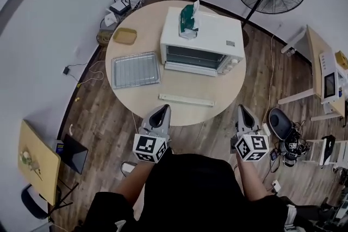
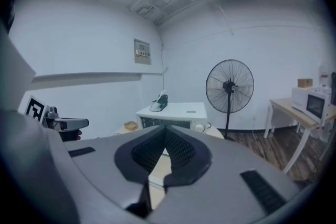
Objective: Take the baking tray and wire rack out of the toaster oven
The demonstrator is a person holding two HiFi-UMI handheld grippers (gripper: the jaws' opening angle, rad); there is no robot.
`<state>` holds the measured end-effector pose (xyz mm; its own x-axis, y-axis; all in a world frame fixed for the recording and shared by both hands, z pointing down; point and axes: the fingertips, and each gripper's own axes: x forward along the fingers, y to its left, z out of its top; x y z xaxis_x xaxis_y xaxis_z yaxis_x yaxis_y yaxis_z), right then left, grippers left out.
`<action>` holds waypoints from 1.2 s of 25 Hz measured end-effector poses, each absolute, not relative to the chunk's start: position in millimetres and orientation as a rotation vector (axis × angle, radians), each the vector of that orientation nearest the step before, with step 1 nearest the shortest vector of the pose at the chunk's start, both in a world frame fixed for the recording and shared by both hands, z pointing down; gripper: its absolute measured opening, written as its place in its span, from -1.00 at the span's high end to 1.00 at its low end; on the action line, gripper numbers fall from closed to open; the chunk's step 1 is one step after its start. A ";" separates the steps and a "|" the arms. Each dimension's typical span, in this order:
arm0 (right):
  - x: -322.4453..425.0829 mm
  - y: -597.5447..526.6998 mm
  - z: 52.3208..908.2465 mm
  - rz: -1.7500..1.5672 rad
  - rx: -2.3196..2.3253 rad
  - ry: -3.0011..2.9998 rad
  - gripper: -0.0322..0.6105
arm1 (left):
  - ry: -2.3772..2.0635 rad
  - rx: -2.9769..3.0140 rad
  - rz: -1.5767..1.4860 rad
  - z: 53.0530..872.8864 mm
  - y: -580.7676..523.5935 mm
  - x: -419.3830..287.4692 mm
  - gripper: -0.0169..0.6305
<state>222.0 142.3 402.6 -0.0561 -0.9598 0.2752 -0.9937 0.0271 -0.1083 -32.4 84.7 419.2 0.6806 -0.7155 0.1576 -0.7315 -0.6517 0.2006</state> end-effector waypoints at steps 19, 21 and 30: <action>297.9 220.3 382.3 0.326 1.778 -2.503 0.89 | -1.600 2.508 0.125 382.5 223.3 49.8 0.89; 296.6 228.6 374.5 0.294 1.785 -2.504 0.89 | -1.618 2.515 0.113 377.4 231.5 46.0 0.89; 275.6 249.1 350.5 0.211 1.824 -2.458 0.89 | -1.645 2.558 0.050 346.2 247.3 2.5 0.89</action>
<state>275.6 249.1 350.5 -0.2915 -0.9462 0.1402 -0.9563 0.2848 -0.0662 2.5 247.3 346.2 0.4158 -0.9058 0.0815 -0.9091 -0.4114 0.0658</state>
